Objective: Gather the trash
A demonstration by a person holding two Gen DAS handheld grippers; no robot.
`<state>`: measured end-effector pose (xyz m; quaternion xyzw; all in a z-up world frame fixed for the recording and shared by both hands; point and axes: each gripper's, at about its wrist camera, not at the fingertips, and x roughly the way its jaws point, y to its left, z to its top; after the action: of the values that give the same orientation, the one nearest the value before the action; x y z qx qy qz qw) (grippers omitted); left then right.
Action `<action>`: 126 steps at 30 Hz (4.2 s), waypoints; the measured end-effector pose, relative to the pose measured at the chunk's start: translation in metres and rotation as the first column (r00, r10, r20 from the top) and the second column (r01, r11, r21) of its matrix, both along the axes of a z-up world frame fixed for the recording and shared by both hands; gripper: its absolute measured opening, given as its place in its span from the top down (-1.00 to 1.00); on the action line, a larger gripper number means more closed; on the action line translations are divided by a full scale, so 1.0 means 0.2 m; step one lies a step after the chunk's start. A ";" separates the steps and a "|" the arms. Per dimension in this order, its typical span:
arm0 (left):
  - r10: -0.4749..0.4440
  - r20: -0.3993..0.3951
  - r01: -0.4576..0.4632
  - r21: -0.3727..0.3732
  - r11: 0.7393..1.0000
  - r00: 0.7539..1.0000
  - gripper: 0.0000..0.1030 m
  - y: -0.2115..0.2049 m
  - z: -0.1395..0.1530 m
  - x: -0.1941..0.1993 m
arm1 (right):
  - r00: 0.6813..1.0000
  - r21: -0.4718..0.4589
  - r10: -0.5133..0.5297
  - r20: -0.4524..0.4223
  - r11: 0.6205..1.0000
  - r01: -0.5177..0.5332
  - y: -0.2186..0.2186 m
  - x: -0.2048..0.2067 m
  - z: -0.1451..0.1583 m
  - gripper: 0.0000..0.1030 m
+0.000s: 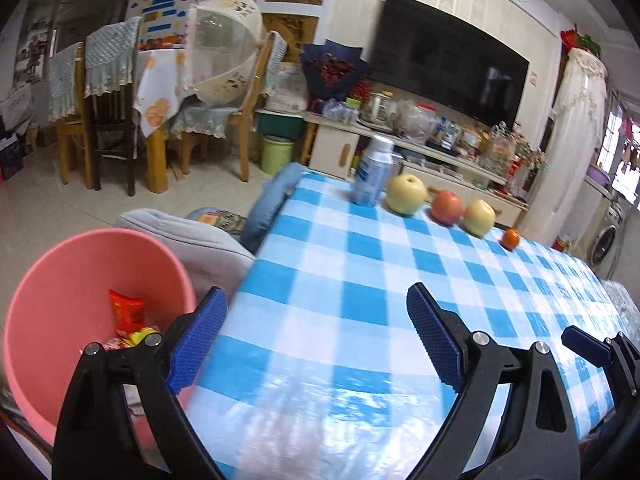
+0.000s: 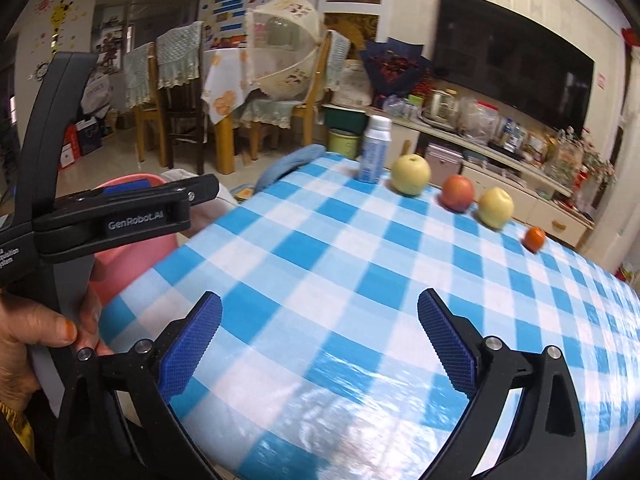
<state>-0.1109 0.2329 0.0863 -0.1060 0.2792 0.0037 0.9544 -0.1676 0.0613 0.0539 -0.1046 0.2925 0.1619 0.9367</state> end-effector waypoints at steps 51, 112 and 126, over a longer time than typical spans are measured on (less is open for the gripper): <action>-0.166 0.030 0.153 0.259 0.954 0.986 -0.88 -1.18 0.12 -0.17 | 0.937 0.150 -0.349 -0.037 0.925 0.350 -1.16 -0.13 0.02 -0.90; -0.180 0.136 0.128 0.324 0.937 0.974 -0.92 -1.38 0.25 -0.14 | 0.937 0.251 -0.349 0.030 0.910 0.331 -1.36 -0.13 0.09 -0.90; -0.193 0.109 0.152 0.304 0.941 0.975 -0.92 -1.37 0.14 -0.03 | 0.934 0.232 -0.356 -0.040 0.905 0.355 -1.35 -0.02 0.01 -0.90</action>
<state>-0.1165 -0.0407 0.1146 0.0617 0.2174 -0.0462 0.9730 -0.1707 -0.2092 0.0559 0.0620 0.2840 0.0218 0.9566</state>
